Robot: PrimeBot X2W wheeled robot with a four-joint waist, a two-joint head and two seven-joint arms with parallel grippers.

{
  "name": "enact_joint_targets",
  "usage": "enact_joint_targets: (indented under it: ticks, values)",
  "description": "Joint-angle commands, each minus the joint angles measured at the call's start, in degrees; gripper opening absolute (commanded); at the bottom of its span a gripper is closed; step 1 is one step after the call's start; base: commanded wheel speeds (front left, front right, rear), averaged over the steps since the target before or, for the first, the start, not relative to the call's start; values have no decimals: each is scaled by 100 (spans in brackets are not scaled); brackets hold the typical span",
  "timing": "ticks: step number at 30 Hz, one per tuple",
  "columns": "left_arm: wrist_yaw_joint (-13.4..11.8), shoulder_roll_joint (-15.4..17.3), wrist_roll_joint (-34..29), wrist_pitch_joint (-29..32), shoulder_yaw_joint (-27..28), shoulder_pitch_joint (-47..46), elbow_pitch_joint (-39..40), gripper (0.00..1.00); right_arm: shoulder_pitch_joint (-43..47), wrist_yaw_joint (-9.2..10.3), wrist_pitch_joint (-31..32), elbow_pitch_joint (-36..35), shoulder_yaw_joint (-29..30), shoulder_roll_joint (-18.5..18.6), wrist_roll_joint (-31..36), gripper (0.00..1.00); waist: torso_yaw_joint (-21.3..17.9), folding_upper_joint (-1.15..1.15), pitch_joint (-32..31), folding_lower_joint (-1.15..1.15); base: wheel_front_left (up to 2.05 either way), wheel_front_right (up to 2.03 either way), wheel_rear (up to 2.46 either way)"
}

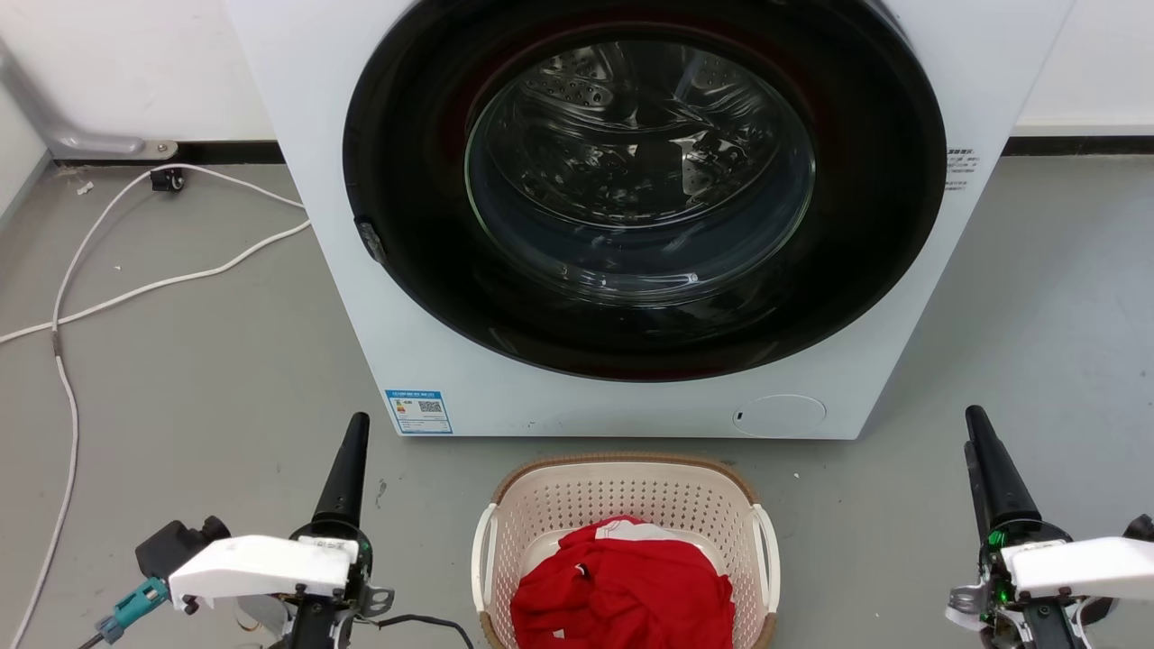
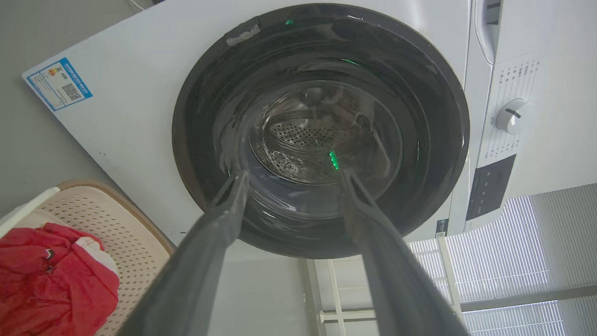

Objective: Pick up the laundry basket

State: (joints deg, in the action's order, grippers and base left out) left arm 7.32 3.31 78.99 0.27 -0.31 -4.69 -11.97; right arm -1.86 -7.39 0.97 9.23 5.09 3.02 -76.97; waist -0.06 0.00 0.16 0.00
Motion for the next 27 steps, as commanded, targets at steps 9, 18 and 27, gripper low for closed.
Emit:
enact_joint_targets:
  ticks: [9,18,27]
  values:
    - [-160,15,-1339,-229,-166,-167,231,100,80,-5,59,-516,-64,13,1331,100,-11,0,6,0,0,0,0]
    - [-251,8,-2450,-412,-368,-175,260,100,117,-6,133,-747,-158,10,2332,100,3,0,10,0,0,0,0]
    - [-307,0,-3241,-576,-491,-171,293,100,130,-8,130,-827,-192,6,3390,100,14,0,12,0,0,0,0]
